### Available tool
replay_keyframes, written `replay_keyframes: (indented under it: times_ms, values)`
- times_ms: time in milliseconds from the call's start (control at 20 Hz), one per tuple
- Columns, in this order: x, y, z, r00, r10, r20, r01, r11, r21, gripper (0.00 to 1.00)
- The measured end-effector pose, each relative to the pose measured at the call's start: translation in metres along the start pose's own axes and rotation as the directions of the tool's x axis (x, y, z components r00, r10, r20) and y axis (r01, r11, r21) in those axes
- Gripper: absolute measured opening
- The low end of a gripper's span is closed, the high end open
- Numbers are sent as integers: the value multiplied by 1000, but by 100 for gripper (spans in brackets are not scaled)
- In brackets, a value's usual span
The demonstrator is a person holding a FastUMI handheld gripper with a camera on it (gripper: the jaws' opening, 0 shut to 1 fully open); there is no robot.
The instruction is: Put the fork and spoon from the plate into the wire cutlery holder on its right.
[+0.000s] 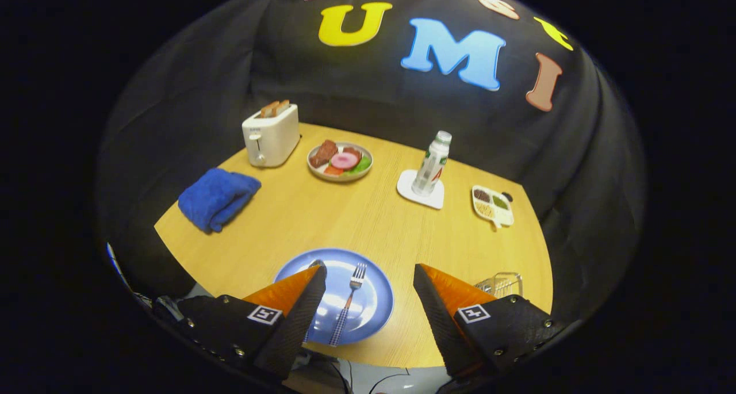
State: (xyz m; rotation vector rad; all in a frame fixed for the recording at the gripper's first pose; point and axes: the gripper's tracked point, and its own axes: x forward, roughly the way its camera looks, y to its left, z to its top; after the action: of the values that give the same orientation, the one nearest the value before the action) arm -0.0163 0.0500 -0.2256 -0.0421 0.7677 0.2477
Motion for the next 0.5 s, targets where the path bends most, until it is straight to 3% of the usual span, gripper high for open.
replay_keyframes:
  times_ms: [500]
  values:
    - [48,22,-78,945,84,-316,-79,996,28,95]
